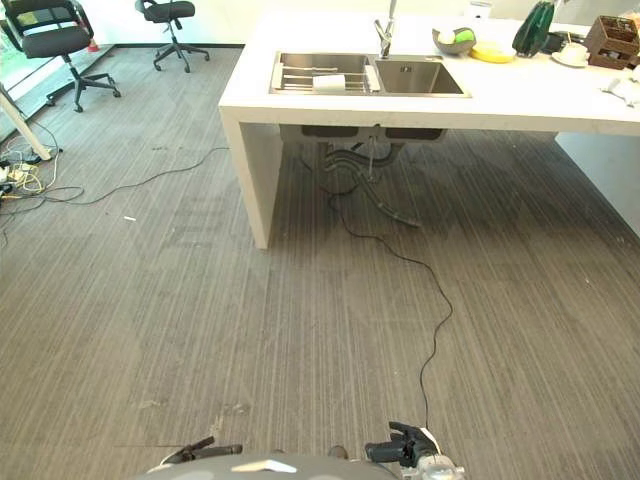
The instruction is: Place the dishes in the dishwasher.
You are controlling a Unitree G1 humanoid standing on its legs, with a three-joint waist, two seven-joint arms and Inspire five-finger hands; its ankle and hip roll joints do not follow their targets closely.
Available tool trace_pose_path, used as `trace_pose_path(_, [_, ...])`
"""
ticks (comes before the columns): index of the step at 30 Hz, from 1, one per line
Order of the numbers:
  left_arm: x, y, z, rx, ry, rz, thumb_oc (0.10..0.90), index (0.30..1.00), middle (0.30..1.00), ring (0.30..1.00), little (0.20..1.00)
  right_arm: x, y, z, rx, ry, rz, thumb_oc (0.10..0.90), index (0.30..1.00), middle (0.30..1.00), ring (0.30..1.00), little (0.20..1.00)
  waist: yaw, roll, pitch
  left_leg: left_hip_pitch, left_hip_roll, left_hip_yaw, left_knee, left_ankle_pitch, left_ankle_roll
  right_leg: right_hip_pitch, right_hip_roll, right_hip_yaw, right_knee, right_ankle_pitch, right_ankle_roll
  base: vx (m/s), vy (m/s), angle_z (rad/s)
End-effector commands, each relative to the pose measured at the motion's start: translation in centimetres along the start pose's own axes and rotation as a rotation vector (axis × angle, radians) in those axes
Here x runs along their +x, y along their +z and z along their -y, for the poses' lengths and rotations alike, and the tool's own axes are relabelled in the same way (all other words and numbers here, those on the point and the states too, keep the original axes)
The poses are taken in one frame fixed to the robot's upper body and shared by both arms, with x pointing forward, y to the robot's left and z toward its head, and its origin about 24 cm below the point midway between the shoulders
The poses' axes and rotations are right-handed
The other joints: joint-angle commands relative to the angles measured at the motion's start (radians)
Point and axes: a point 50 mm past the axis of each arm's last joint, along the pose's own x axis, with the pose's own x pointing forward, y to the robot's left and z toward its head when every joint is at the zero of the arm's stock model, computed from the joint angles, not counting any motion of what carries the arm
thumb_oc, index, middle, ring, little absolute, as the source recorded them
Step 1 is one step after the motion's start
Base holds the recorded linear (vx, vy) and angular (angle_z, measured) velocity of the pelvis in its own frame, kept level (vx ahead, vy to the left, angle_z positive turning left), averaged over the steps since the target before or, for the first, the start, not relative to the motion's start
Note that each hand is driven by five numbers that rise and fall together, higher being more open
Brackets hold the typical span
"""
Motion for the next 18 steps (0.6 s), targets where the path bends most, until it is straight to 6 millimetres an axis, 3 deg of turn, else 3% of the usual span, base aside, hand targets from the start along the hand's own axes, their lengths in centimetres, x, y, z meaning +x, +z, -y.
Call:
trace_pose_path(1, [0.2, 0.9, 1.4, -0.019, -0.029, 0.016, 0.8, 0.9, 0.9, 0.9, 0.9, -0.3, -1.3, 1.8, -0.027, -0.022, -0.057, 0.8, 0.9, 0.9, 0.9, 0.9, -0.004, 0.016, -0.008, -0.014, 0.029, 0.03, 0.005, 0.001, -0.066, -0.007, -0.038, 0.047, 0.015, -0.042, 0.108, 0.06, -0.089, -0.03])
trace_pose_path(4, [0.2, 0.9, 1.3, -0.027, -0.026, 0.021, 0.8, 0.9, 0.9, 0.9, 0.9, -0.3, -1.0, 2.0, -0.03, -0.024, -0.052, 0.8, 0.9, 0.9, 0.9, 0.9, -0.003, 0.014, -0.002, -0.022, 0.032, 0.03, 0.035, -0.006, -0.069, -0.008, -0.038, 0.053, 0.019, -0.043, 0.105, 0.01, -0.073, -0.04])
trace_pose_path(5, [0.2, 1.6, 1.9, -0.068, -0.025, 0.057, 0.8, 0.9, 0.9, 0.9, 0.9, -0.1, 0.0, 2.3, -0.049, -0.028, -0.02, 0.8, 0.9, 0.9, 0.9, 0.9, 0.003, -0.006, 0.042, -0.14, 0.043, 0.046, 0.29, 0.004, -0.101, -0.009, -0.046, 0.071, 0.027, -0.043, 0.089, -0.02, -0.133, 0.01])
trace_pose_path(6, [0.2, 1.6, 1.9, -0.068, -0.025, 0.057, 0.8, 0.9, 0.9, 0.9, 0.9, -0.1, 0.0, 2.3, -0.048, -0.028, -0.02, 0.8, 0.9, 0.9, 0.9, 0.9, 0.003, -0.005, 0.041, -0.146, 0.045, 0.044, 0.299, 0.001, -0.102, -0.011, -0.044, 0.07, 0.027, -0.042, 0.088, 0.02, -0.279, 0.1])
trace_pose_path(7, [0.2, 2.4, 2.9, -0.074, -0.057, 0.082, 0.8, 0.9, 0.9, 0.9, 0.9, -0.1, 0.5, 2.4, -0.056, -0.028, 0.001, 0.8, 0.9, 0.9, 0.9, 0.9, 0.02, -0.022, 0.076, -0.256, 0.07, 0.058, 0.524, 0.102, -0.134, 0.015, -0.052, 0.064, 0.021, -0.046, 0.072, 0.03, -0.15, 0.17])
trace_pose_path(8, [0.2, 2.4, 2.9, -0.073, -0.058, 0.082, 0.8, 0.9, 0.9, 0.9, 0.9, -0.1, 0.5, 2.4, -0.055, -0.028, 0.001, 0.8, 0.9, 0.9, 0.9, 0.9, 0.019, -0.02, 0.076, -0.261, 0.073, 0.055, 0.531, 0.099, -0.135, 0.013, -0.049, 0.062, 0.022, -0.046, 0.071, 0.06, -0.207, 0.08])
trace_pose_path(10, [0.2, 2.5, 3.7, -0.054, -0.075, 0.089, 0.8, 0.9, 0.9, 0.9, 0.9, -0.1, 0.6, 2.6, -0.055, -0.04, -0.004, 0.8, 0.9, 0.9, 0.9, 0.9, 0.04, -0.031, 0.111, -0.365, 0.061, 0.063, 0.638, 0.129, -0.136, 0.035, -0.058, 0.051, 0.015, -0.063, 0.061, 0.16, -0.111, 0.12])
trace_pose_path(11, [0.2, 2.4, 3.7, -0.043, -0.07, 0.085, 0.8, 0.9, 0.9, 0.9, 0.9, -0.1, 0.5, 3.0, -0.044, -0.06, -0.012, 0.8, 0.9, 0.9, 0.9, 0.9, 0.054, -0.022, 0.108, -0.423, 0.07, 0.126, 0.526, 0.126, -0.121, 0.057, -0.042, 0.05, 0.015, -0.088, 0.063, 0.25, -0.052, 0.08])
trace_pose_path(12, [0.2, 2.4, 3.7, -0.042, -0.07, 0.084, 0.8, 0.9, 0.9, 0.9, 0.9, -0.1, 0.5, 3.0, -0.044, -0.06, -0.013, 0.8, 0.9, 0.9, 0.9, 0.9, 0.056, -0.023, 0.109, -0.42, 0.068, 0.129, 0.526, 0.122, -0.12, 0.06, -0.044, 0.051, 0.015, -0.091, 0.064, 0.35, 0.02, -0.04])
trace_pose_path(14, [0.1, 1.2, 3.3, -0.02, -0.057, 0.055, 0.8, 0.9, 0.9, 0.9, 0.9, -0.1, 0.3, 3.0, -0.046, -0.063, -0.019, 0.8, 0.9, 0.9, 0.9, 0.9, 0.081, 0.003, 0.094, -0.448, 0.066, 0.192, 0.338, 0.135, -0.101, 0.087, -0.006, 0.069, 0.015, -0.128, 0.071, 0.32, 0.06, -0.05])
trace_pose_path(16, [0.1, 1.1, 3.3, -0.019, -0.057, 0.054, 0.8, 0.9, 0.9, 0.9, 0.9, -0.1, 0.3, 3.0, -0.046, -0.063, -0.021, 0.8, 0.9, 0.9, 0.9, 0.9, 0.083, -0.002, 0.096, -0.437, 0.059, 0.197, 0.326, 0.137, -0.099, 0.092, -0.013, 0.07, 0.015, -0.131, 0.073, 0.25, 0.052, -0.11])
trace_pose_path(17, [0.0, -0.3, 3.2, 0.0, -0.056, 0.01, 0.8, 0.9, 0.9, 0.9, 0.9, -0.1, 0.2, 2.9, -0.066, -0.059, -0.024, 0.8, 0.9, 0.9, 0.9, 0.9, 0.112, 0.021, 0.079, -0.447, 0.049, 0.23, 0.108, 0.19, -0.094, 0.13, 0.016, 0.093, 0.015, -0.168, 0.082, 0.44, 0.082, -0.04])
trace_pose_path(18, [0.0, -0.6, 3.0, -0.001, -0.052, 0.001, 0.8, 0.9, 0.9, 0.9, 0.9, -0.1, 0.4, 2.9, -0.074, -0.06, -0.019, 0.8, 0.9, 0.9, 0.9, 0.9, 0.124, 0.022, 0.076, -0.451, 0.045, 0.228, 0.043, 0.206, -0.091, 0.153, 0.021, 0.103, 0.015, -0.184, 0.085, 0.7, 0.117, 0.08])
